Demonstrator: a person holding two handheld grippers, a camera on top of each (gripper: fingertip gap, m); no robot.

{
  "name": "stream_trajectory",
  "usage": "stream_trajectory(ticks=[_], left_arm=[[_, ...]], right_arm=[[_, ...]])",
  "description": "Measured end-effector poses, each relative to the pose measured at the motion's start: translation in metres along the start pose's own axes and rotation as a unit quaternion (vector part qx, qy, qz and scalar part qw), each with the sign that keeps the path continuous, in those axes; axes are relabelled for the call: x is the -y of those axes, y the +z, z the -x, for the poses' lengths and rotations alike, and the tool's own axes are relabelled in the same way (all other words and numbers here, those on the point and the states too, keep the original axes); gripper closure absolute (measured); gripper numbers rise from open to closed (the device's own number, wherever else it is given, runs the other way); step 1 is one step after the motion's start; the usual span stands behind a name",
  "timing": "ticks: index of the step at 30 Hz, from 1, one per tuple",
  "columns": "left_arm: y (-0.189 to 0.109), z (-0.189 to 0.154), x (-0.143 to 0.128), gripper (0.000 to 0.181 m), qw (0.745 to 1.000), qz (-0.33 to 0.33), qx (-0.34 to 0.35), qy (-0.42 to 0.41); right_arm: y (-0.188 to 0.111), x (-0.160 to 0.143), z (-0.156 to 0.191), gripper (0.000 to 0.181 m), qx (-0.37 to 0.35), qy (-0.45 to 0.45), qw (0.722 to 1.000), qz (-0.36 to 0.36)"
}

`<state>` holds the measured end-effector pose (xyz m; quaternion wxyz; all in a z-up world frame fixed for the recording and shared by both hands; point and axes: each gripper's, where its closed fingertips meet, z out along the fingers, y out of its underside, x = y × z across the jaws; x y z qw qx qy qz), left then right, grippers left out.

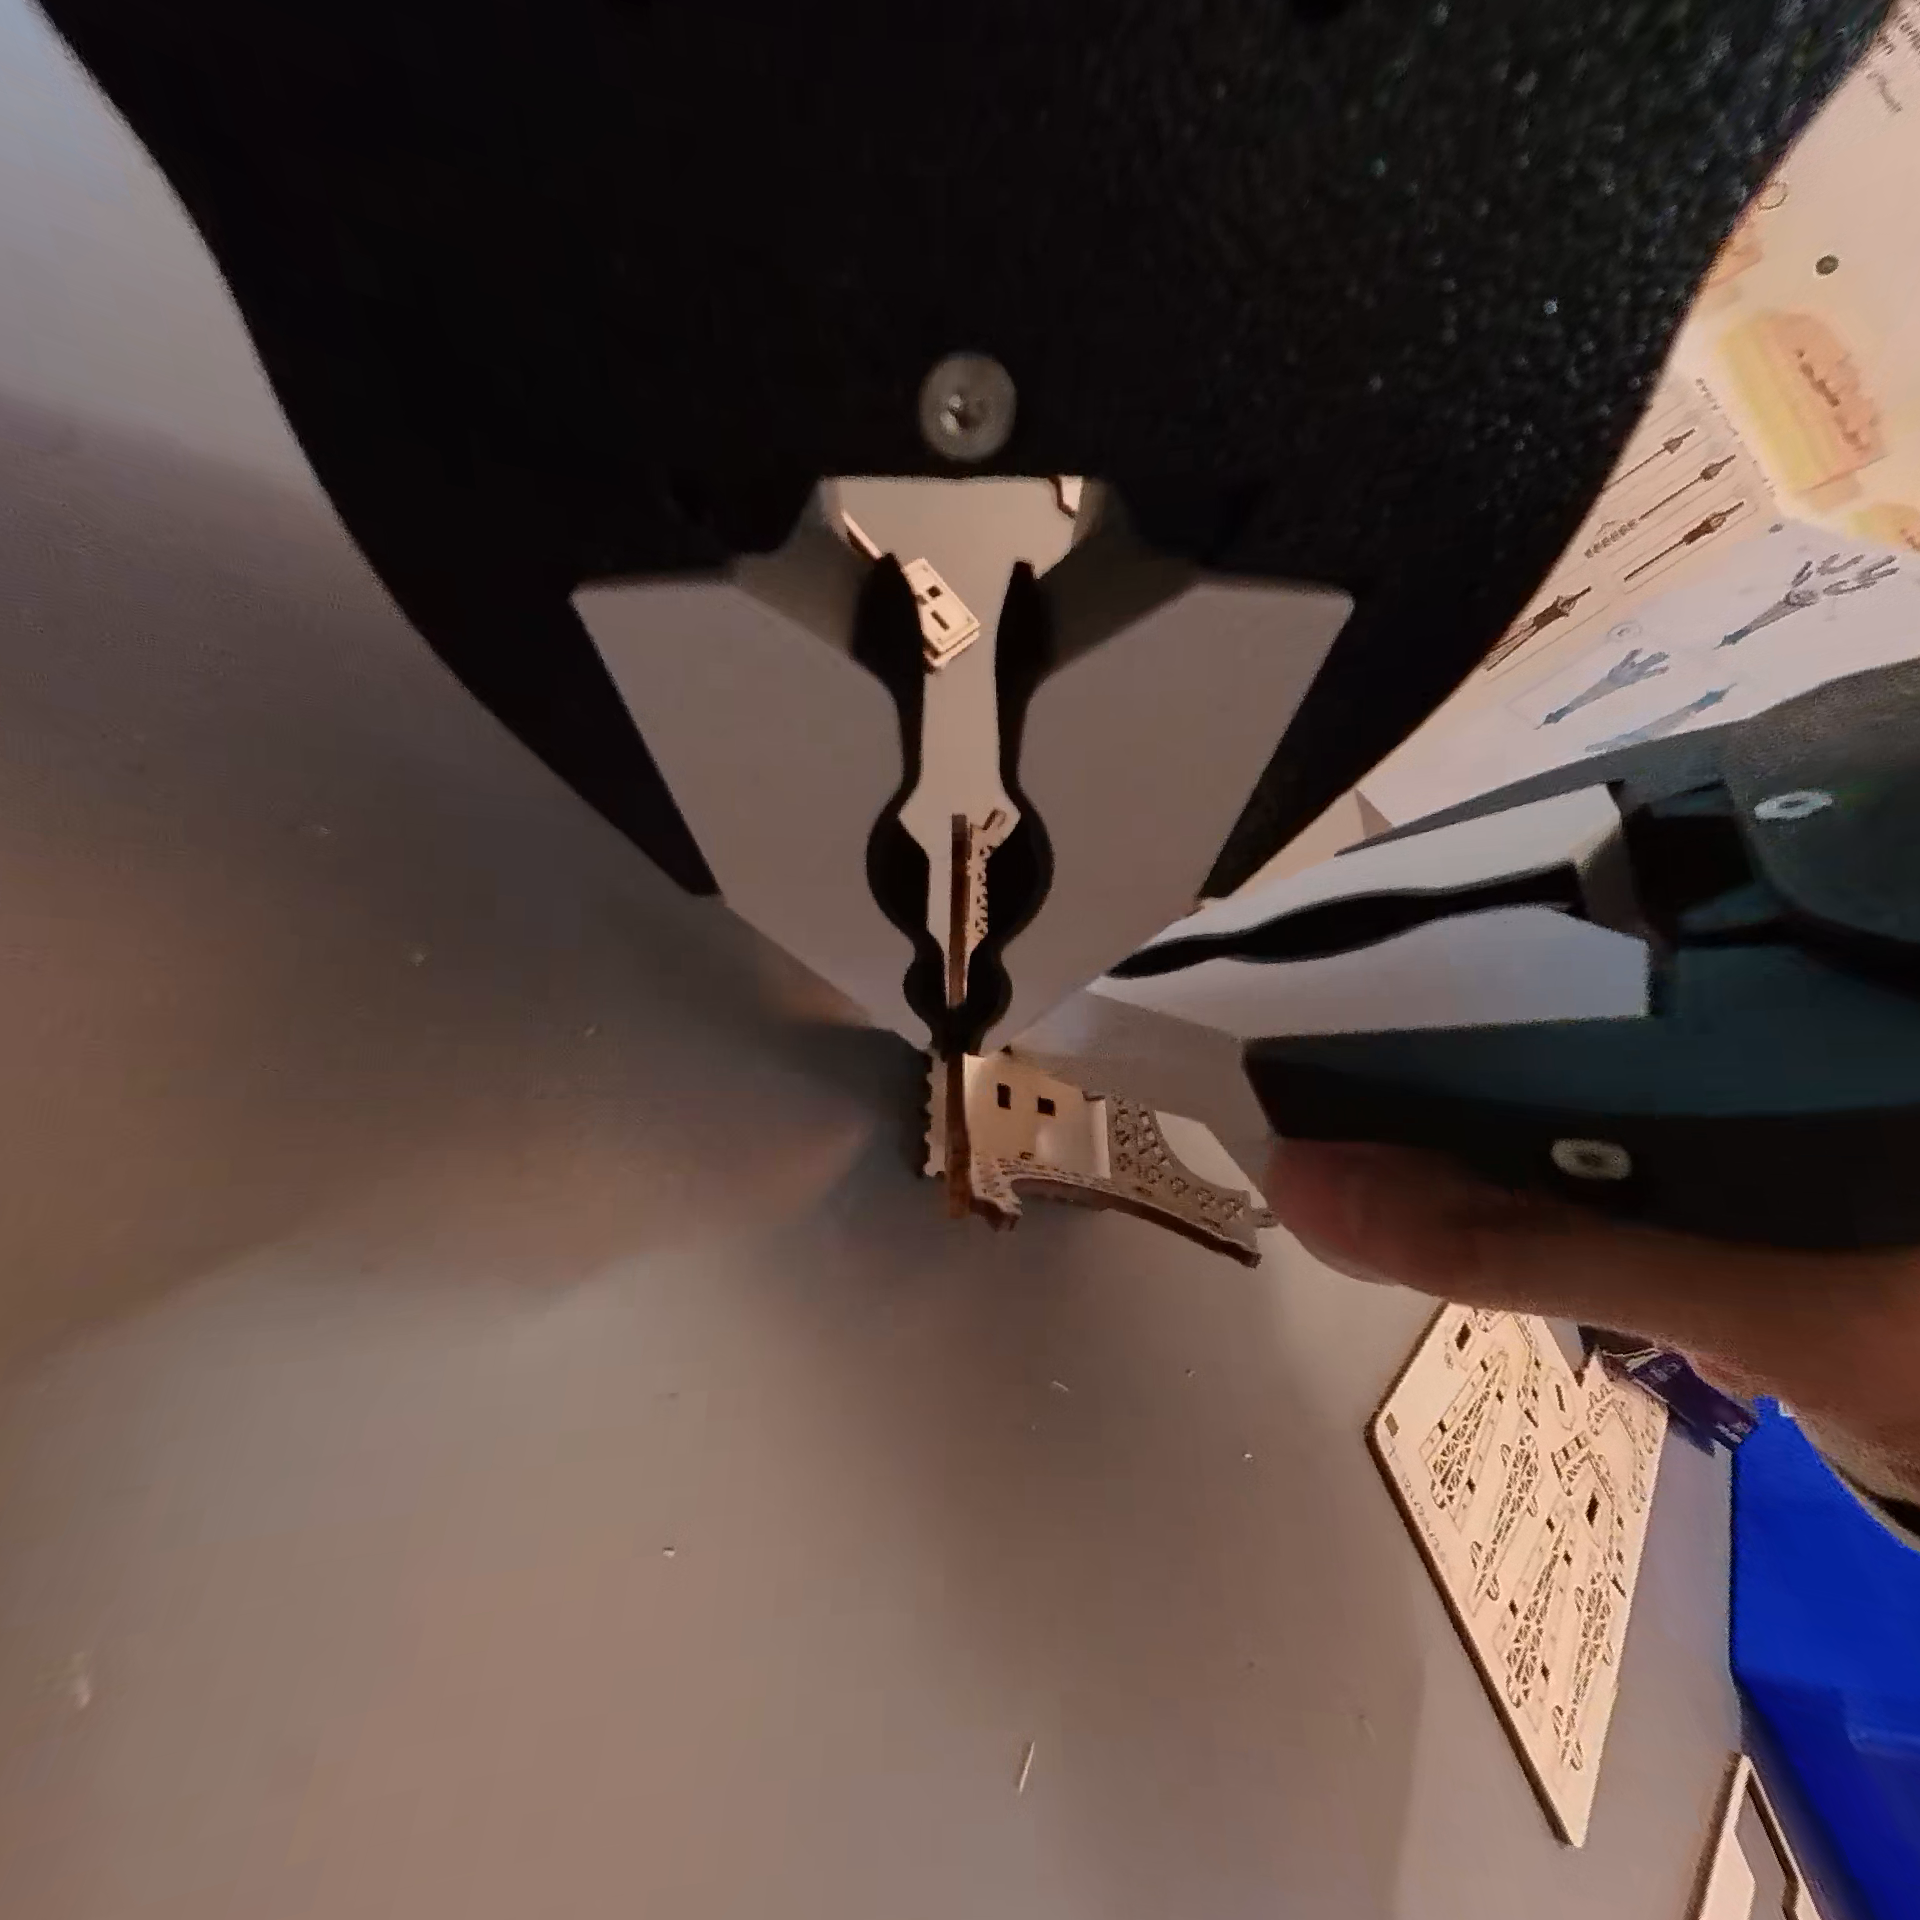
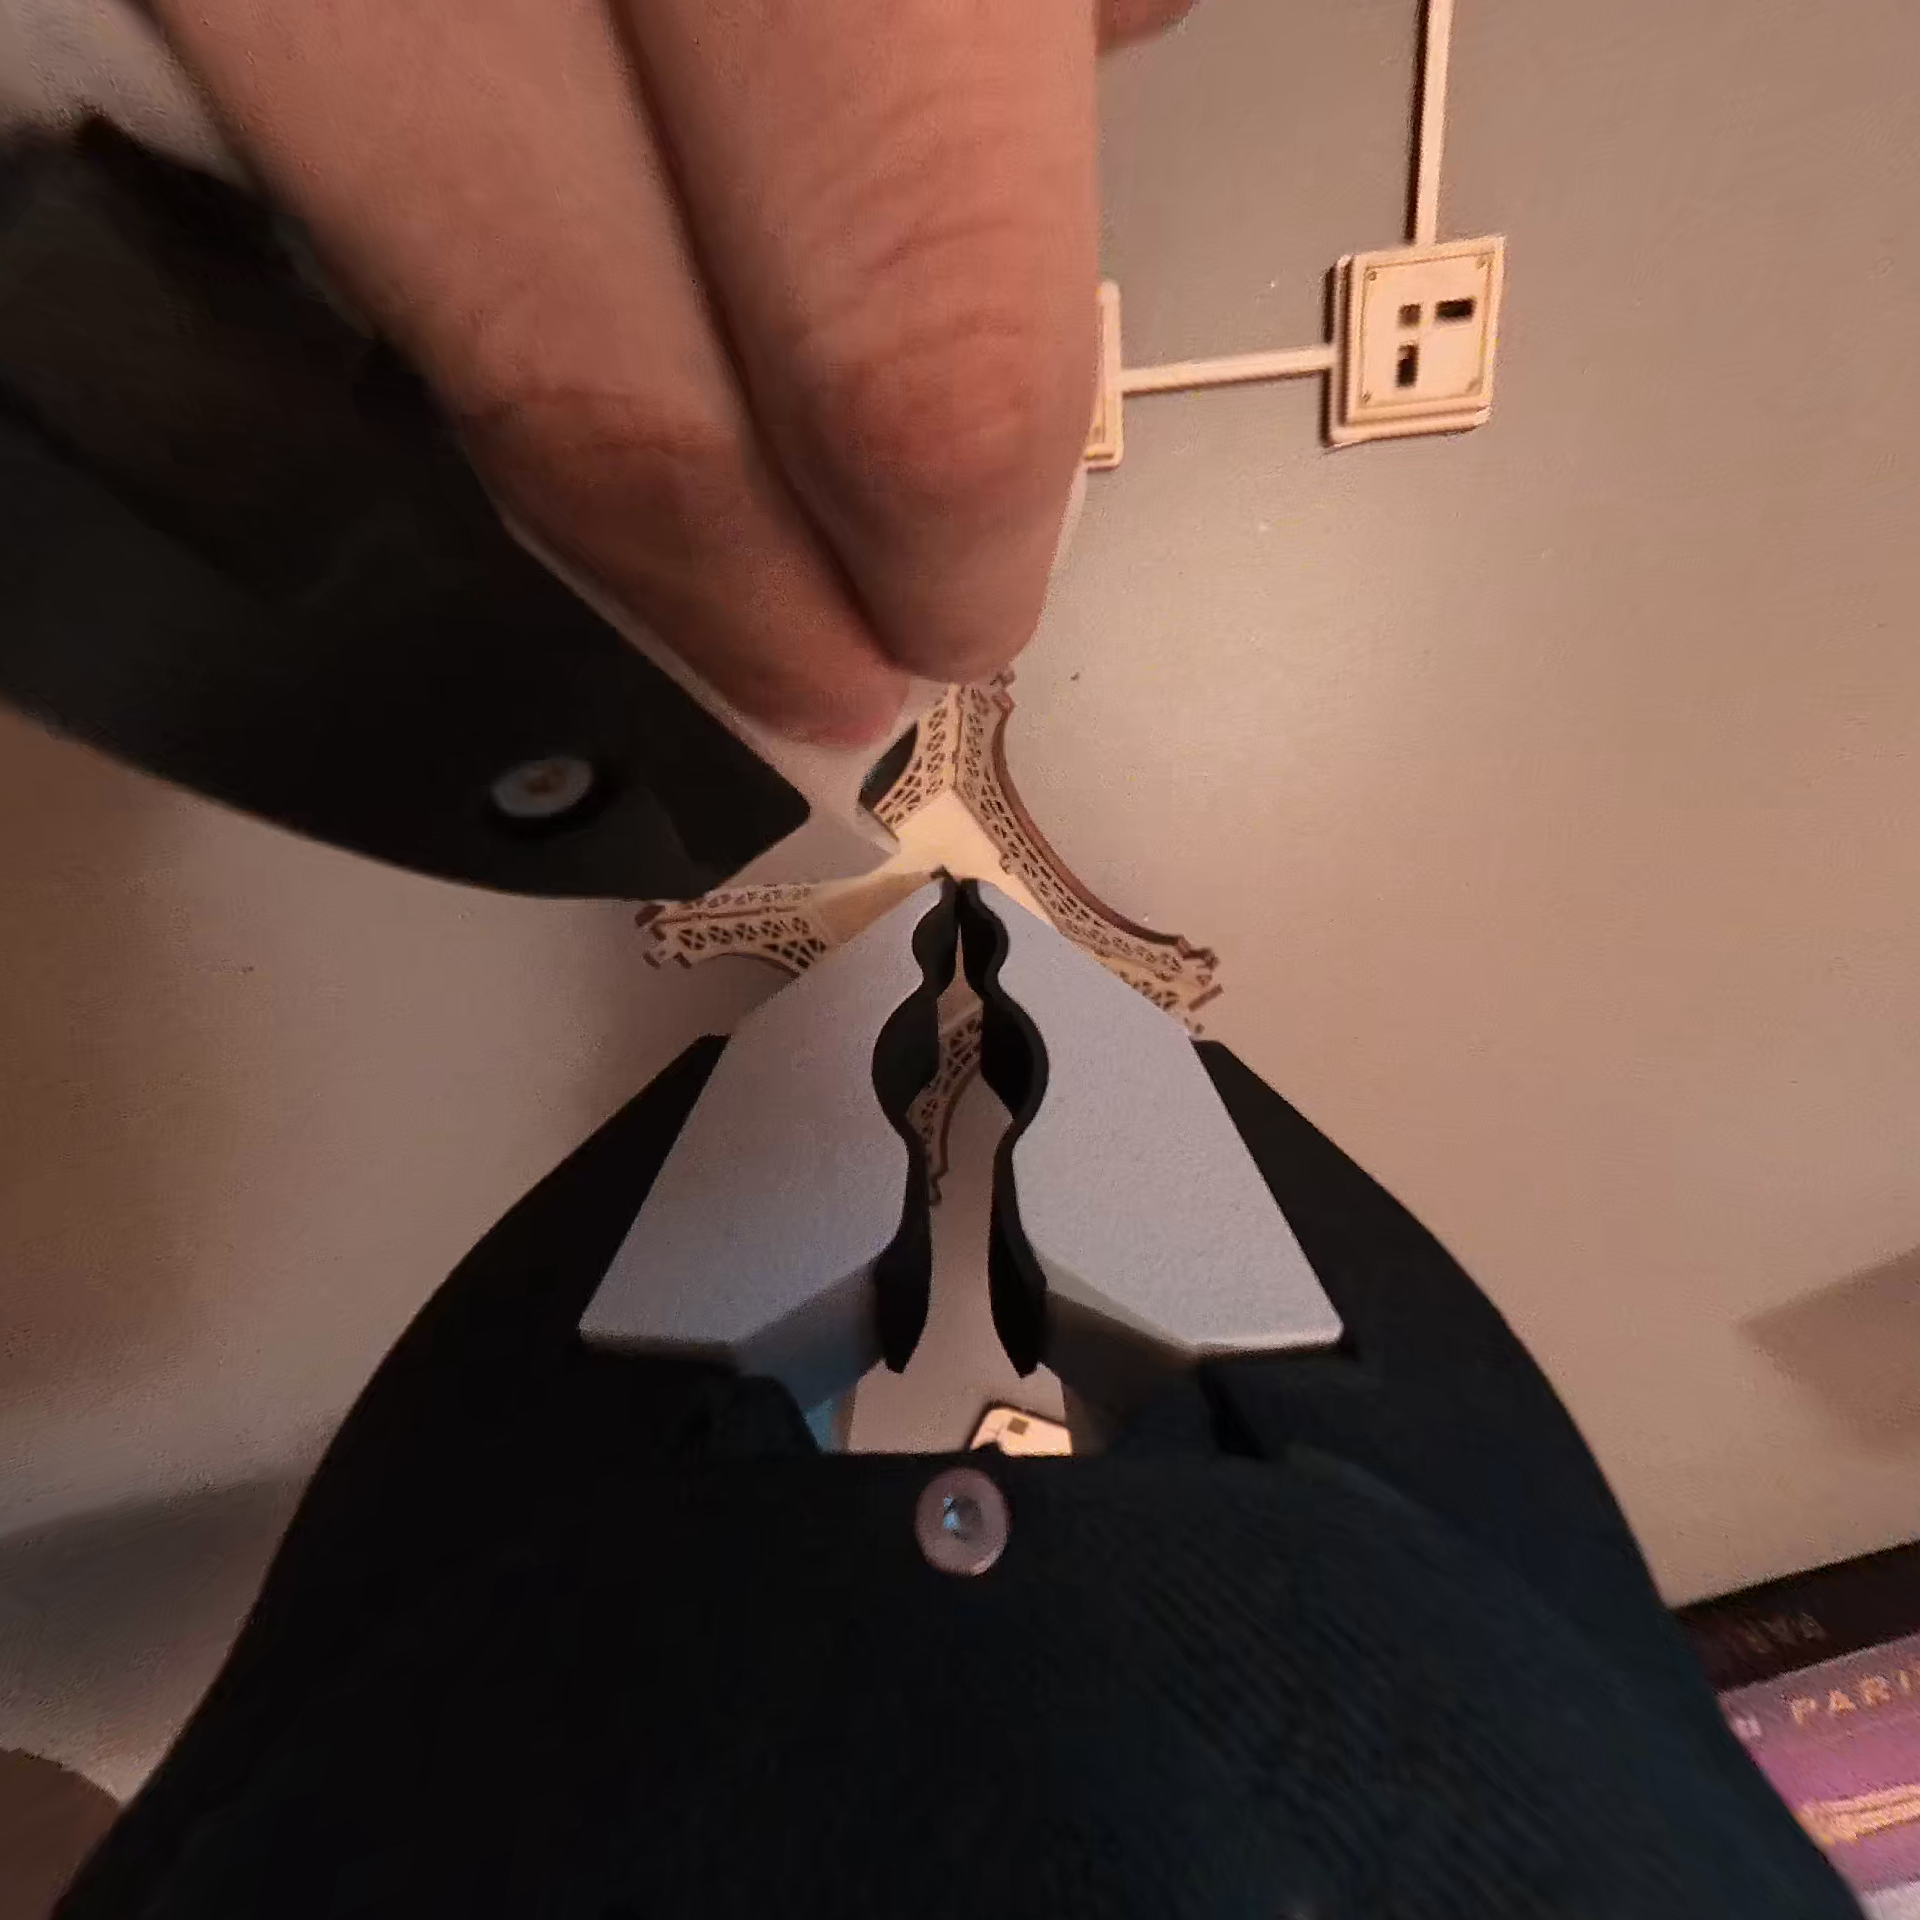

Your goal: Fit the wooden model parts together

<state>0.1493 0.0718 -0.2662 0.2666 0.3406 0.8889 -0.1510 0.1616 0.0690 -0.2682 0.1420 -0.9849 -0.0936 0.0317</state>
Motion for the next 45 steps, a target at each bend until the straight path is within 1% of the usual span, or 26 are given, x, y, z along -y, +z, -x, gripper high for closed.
stream_trajectory(ticks=[4,9,15,23,34,38,41,43,45], left_arm=[[-0.0004,-0.0002,0.0000,0.181,1.000,0.001,0.001,0.000],[-0.0011,-0.0007,-0.0002,0.181,1.000,0.010,-0.010,-0.002],[-0.0018,-0.0014,-0.0005,0.181,0.999,0.020,-0.029,-0.005],[-0.0030,-0.0023,-0.0007,0.181,0.999,0.032,-0.041,-0.001],[-0.0039,-0.0044,-0.0016,0.181,0.993,0.061,-0.100,0.005],[-0.0039,-0.0054,-0.0016,0.181,0.991,0.056,-0.122,-0.019],[-0.0038,-0.0060,-0.0015,0.180,0.988,0.059,-0.140,-0.019],[-0.0036,-0.0063,-0.0014,0.180,0.988,0.057,-0.142,-0.022],[-0.0037,-0.0060,-0.0014,0.180,0.990,0.056,-0.127,-0.023]], right_arm=[[0.0003,-0.0006,-0.0002,0.181,-0.013,0.001,1.000,0.018],[0.0007,-0.0014,0.0001,0.181,-0.037,-0.022,0.998,0.043],[0.0005,-0.0014,0.0001,0.181,-0.030,-0.011,0.999,0.010],[0.0003,-0.0013,0.0000,0.181,-0.033,-0.007,0.999,-0.012],[-0.0002,-0.0002,-0.0001,0.181,-0.035,0.003,0.997,-0.062],[-0.0005,0.0002,-0.0002,0.181,-0.027,-0.008,0.997,-0.071],[-0.0005,0.0005,-0.0003,0.181,-0.028,-0.011,0.997,-0.072],[-0.0006,0.0006,-0.0003,0.181,-0.029,-0.012,0.997,-0.074],[-0.0007,0.0008,-0.0004,0.181,-0.029,-0.012,0.997,-0.075]])
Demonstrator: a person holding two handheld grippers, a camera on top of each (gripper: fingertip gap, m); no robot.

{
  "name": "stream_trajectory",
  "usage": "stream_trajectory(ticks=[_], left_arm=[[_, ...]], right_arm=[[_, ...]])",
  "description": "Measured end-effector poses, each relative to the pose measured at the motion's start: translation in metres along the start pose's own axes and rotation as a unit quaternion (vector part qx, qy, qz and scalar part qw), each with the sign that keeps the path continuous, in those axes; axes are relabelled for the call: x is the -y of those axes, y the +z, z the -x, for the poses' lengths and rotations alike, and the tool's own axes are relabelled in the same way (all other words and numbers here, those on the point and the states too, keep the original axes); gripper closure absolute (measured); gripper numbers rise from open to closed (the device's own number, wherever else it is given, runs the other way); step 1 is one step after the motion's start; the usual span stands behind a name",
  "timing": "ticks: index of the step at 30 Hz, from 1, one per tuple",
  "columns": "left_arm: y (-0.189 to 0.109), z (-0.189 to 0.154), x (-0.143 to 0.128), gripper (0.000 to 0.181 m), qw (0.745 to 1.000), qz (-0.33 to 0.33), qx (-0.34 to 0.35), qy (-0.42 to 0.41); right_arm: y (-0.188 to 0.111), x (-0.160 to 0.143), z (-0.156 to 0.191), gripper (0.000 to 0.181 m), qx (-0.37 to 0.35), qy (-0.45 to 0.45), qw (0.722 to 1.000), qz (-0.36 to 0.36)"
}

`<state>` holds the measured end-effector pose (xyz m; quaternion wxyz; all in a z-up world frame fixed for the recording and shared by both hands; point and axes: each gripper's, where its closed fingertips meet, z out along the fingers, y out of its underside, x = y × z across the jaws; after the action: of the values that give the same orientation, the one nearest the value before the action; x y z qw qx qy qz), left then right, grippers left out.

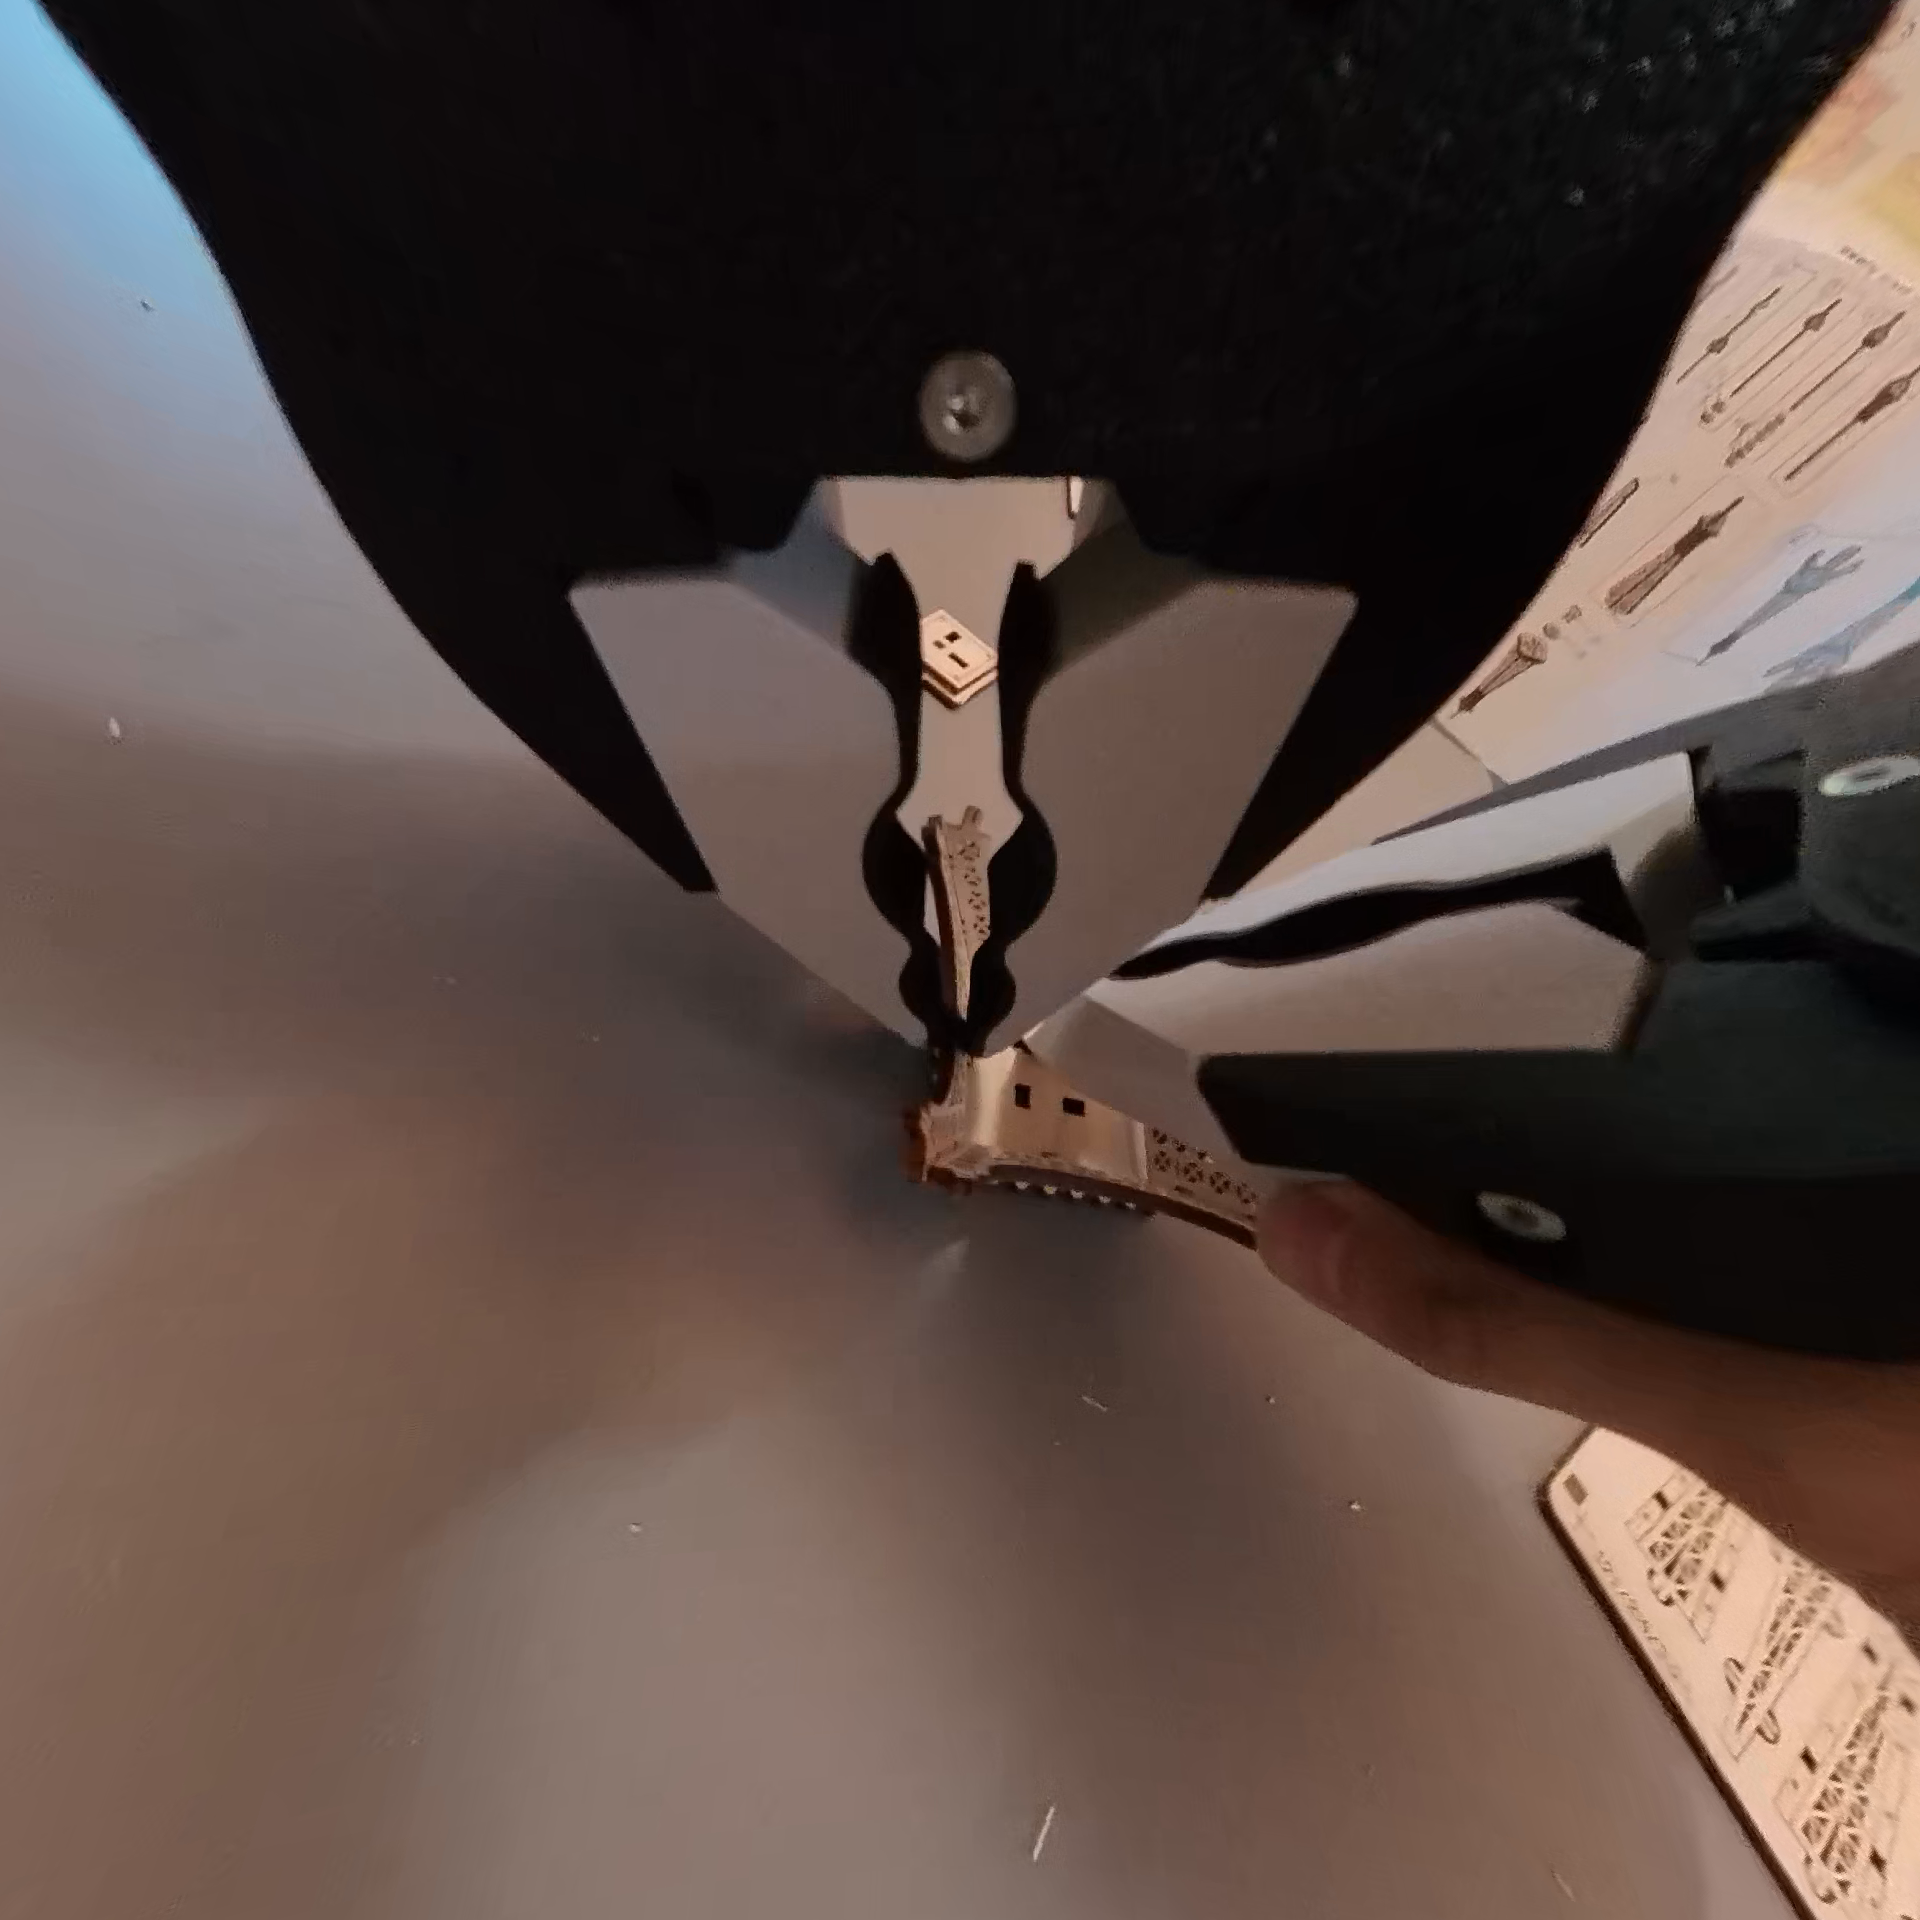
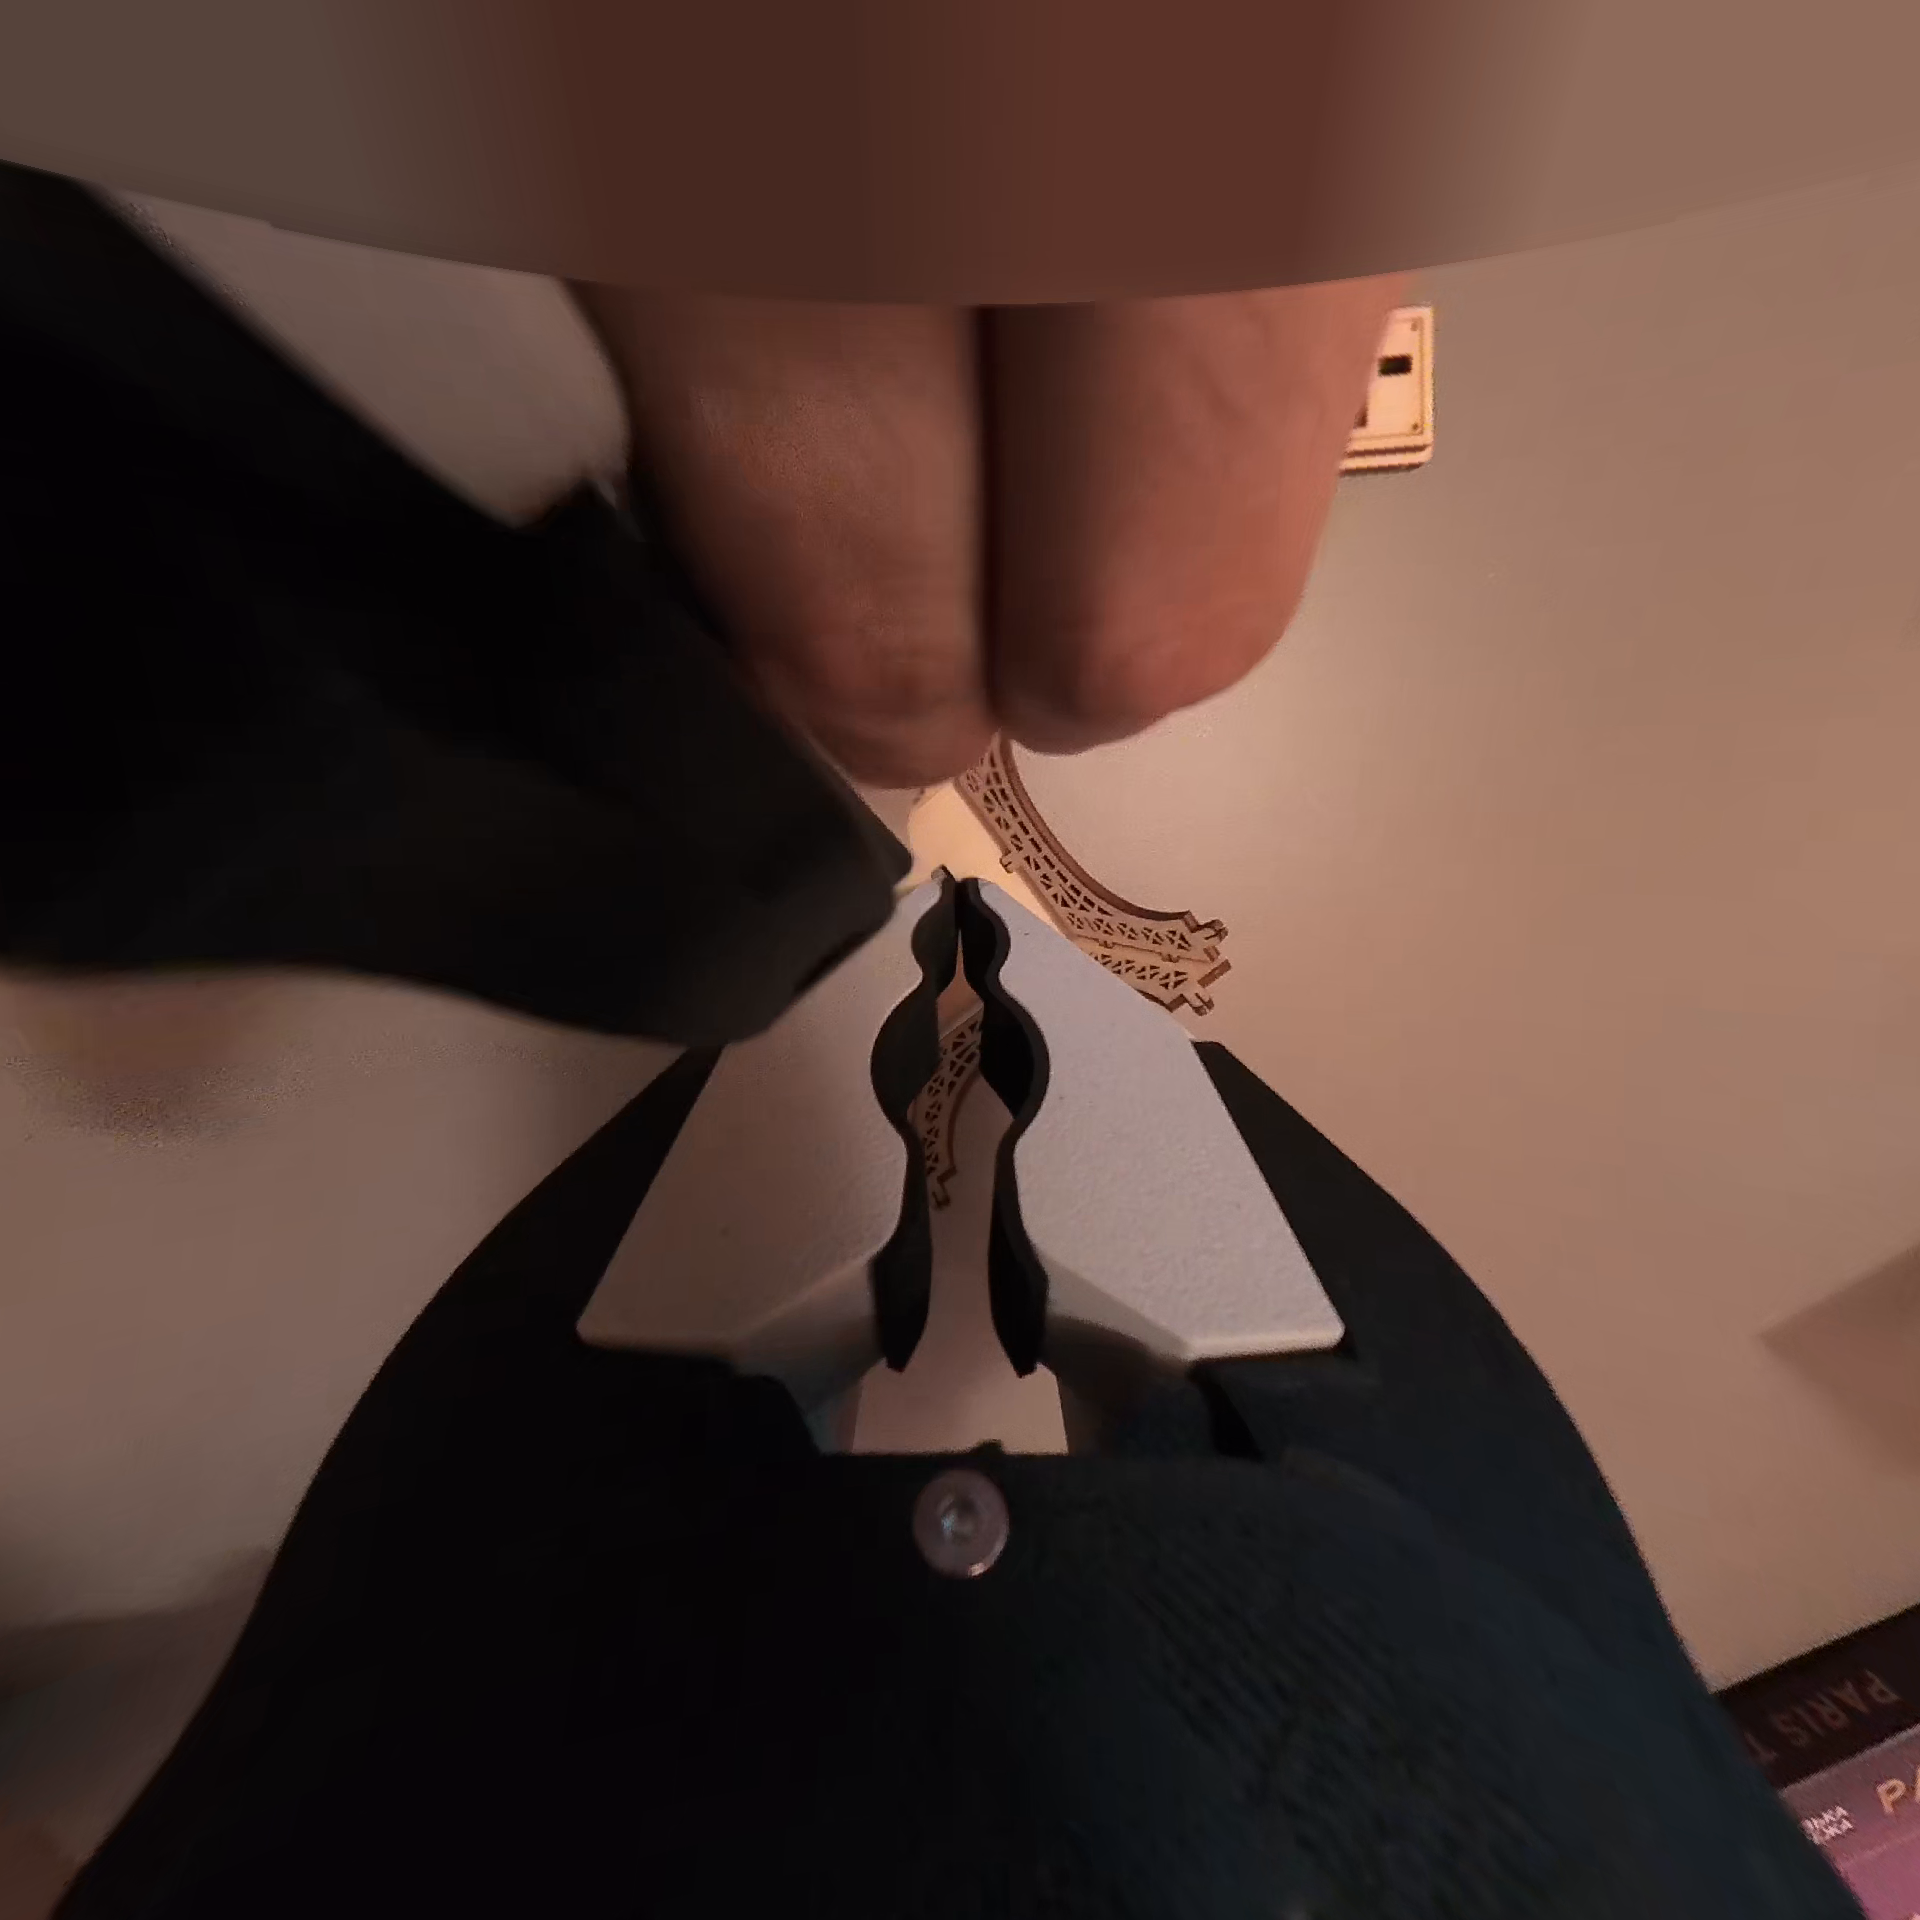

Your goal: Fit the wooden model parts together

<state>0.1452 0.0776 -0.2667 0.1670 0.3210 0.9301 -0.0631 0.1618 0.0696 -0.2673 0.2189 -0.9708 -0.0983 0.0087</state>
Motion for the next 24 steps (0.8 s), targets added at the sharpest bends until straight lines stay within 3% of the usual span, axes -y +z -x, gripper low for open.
stream_trajectory(ticks=[7,24], left_arm=[[-0.005,0.001,-0.003,0.180,0.996,-0.022,0.062,-0.065],[-0.006,0.002,0.001,0.181,0.997,-0.007,0.068,-0.023]], right_arm=[[0.000,0.000,0.000,0.181,-0.008,-0.007,1.000,0.008],[0.000,0.001,-0.001,0.181,-0.007,-0.011,1.000,0.006]])
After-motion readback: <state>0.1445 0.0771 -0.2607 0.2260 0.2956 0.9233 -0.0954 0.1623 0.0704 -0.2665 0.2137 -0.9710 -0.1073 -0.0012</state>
